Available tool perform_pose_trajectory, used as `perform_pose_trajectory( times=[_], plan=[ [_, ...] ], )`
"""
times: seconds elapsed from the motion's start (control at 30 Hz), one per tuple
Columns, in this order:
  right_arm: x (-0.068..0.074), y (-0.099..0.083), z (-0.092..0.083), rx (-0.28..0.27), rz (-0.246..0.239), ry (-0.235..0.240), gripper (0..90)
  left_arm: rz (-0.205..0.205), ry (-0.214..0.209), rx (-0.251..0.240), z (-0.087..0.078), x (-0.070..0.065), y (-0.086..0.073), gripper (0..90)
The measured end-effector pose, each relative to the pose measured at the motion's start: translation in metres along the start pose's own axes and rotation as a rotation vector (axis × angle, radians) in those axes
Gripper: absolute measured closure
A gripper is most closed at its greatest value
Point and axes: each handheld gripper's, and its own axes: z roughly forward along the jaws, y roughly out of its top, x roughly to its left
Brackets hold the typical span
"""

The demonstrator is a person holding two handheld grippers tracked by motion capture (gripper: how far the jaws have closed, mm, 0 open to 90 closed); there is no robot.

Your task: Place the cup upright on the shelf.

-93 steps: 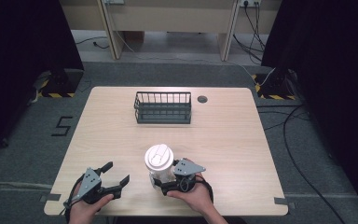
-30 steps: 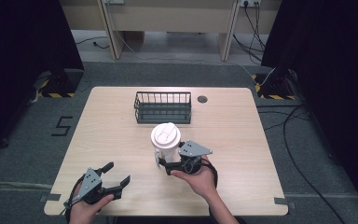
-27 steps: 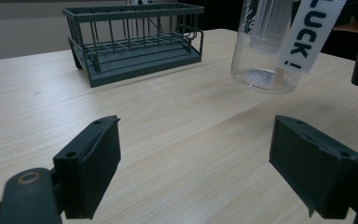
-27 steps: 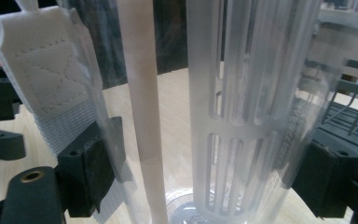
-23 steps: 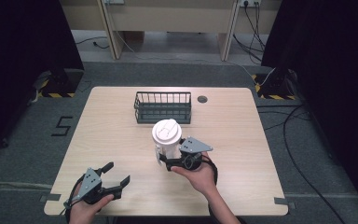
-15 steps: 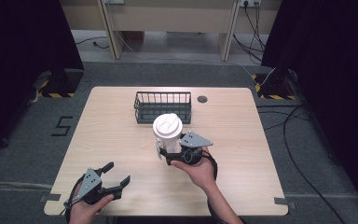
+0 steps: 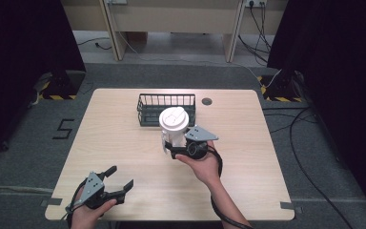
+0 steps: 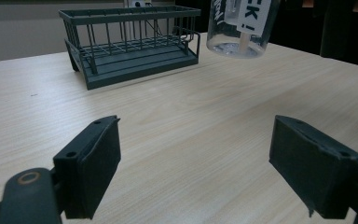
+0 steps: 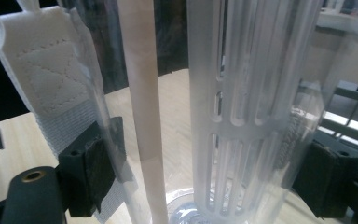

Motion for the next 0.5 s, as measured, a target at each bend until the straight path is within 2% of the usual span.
perform_pose_trajectory(
  times=[0.5],
  plan=[
    [-0.021, 0.018, 0.012, -0.001, 0.014, -0.058, 18.5, -0.004, -0.003, -0.002, 0.001, 0.0, 0.0, 16.0]
  ],
)
